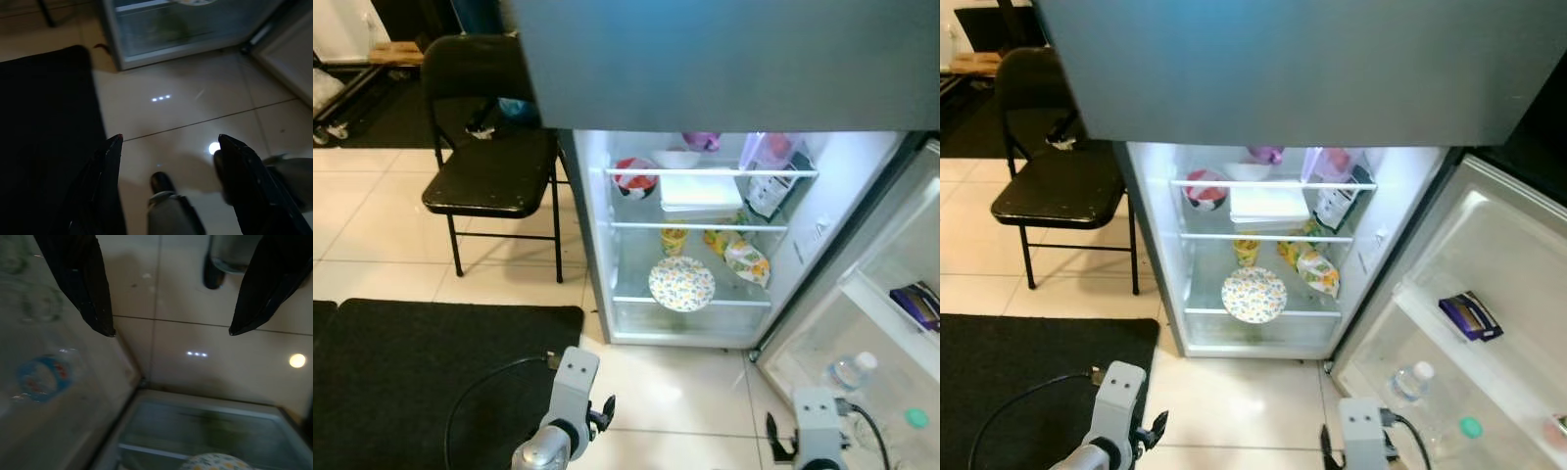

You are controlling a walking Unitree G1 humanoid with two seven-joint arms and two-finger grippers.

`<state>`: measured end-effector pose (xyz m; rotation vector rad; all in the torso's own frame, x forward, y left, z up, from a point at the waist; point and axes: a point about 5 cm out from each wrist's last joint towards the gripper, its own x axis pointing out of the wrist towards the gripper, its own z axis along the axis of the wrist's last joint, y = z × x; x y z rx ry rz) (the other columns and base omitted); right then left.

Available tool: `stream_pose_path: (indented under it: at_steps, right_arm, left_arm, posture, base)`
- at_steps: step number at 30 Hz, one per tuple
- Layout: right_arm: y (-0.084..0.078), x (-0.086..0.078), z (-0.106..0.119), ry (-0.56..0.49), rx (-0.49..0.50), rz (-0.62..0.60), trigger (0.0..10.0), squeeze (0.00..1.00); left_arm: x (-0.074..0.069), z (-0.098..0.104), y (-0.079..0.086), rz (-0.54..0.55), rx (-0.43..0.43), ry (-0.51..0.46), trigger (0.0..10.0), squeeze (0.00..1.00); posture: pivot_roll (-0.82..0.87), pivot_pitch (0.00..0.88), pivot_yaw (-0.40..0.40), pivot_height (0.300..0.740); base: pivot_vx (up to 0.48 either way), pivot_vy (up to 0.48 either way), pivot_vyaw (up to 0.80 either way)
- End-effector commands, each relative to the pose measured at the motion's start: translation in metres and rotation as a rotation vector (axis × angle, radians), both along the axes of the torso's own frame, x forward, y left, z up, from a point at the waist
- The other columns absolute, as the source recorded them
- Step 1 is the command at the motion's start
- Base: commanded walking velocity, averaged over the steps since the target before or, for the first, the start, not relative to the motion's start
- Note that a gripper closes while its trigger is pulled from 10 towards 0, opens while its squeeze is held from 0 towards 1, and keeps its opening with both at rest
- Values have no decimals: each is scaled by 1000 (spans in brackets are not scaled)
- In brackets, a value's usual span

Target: Restocking fridge

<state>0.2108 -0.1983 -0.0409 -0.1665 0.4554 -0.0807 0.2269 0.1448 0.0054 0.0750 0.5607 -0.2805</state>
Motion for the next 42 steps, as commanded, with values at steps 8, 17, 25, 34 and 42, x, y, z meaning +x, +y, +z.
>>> stream_pose_path:
  at_steps: [8, 17, 25, 34, 42]
  right_arm:
    - [-3, -6, -4, 24, -7, -9, 10000, 0]
    - [-3, -6, -4, 23, -8, -8, 10000, 0]
    - [-4, -5, -4, 22, -9, -9, 10000, 0]
    - [-5, -6, -4, 24, -13, -10, 10000, 0]
    - [-9, -15, -11, 73, -19, -30, 10000, 0]
  left_arm:
    - [-4, -4, 1, -2, 12, 23, 10000, 0]
    - [-2, -4, 2, -1, 19, 4, 10000, 0]
    - [-1, -3, 4, 2, 47, -23, 10000, 0]
    - [-7, -10, 13, 31, 56, -1, 10000, 0]
    - [-19, -34, 54, 264, 65, 122, 10000, 0]
  posture:
    - [-126, 188, 30, 717]
    - [-126, 184, 30, 717]
    - [-127, 180, 30, 717]
    - [-127, 176, 29, 717]
    - [-126, 174, 27, 717]
  base:
    - [0, 0, 0]
    - [-27, 0, 0]
    - [0, 0, 0]
    - [0, 0, 0]
    - [0, 0, 0]
